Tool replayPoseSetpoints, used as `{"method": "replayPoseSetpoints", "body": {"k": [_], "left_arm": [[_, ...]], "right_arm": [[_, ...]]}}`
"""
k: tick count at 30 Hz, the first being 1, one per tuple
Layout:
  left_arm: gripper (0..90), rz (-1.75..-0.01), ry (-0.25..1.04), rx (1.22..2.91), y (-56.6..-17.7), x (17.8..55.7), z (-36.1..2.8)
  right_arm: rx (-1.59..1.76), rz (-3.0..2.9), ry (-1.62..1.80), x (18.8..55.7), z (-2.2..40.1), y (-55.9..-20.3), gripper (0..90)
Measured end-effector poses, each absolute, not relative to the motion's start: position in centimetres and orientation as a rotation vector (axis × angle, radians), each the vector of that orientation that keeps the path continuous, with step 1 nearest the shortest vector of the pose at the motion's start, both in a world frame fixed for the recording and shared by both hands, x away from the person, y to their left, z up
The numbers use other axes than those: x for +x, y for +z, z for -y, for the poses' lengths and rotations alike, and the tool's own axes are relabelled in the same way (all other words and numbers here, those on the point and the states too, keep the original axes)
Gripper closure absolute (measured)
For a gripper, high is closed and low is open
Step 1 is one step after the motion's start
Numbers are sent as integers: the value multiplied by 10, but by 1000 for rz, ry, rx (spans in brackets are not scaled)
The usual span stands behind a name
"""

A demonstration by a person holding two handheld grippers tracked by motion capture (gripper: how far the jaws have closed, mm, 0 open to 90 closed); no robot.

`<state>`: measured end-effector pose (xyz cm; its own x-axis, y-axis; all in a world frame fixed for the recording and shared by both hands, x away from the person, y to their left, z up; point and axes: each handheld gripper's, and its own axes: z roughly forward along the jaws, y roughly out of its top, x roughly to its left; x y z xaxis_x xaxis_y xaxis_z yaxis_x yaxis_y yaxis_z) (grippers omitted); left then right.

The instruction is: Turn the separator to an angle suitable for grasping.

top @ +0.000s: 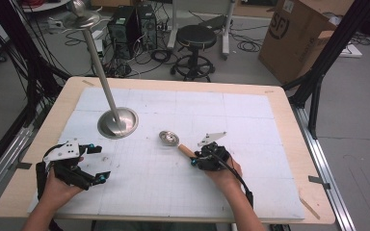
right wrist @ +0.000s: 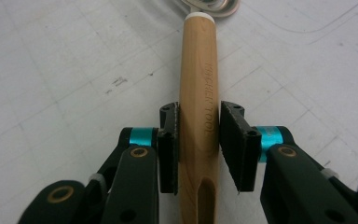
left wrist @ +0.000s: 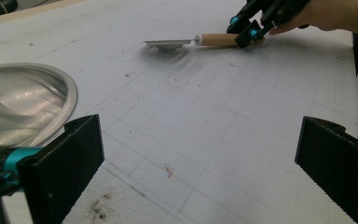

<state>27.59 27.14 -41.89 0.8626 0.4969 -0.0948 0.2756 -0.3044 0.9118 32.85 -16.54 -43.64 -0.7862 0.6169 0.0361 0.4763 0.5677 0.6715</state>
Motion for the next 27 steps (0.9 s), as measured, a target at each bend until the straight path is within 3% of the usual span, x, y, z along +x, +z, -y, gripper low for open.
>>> {"method": "replayPoseSetpoints", "body": {"k": [20,27], "left_arm": [[17,-575,248,1903,-418,276,-272],[17,-574,248,1909,-418,276,-271]], "right_arm": [[867,-2621,1012,327,159,-439,617],[876,-2624,1010,326,159,-439,656]]}}
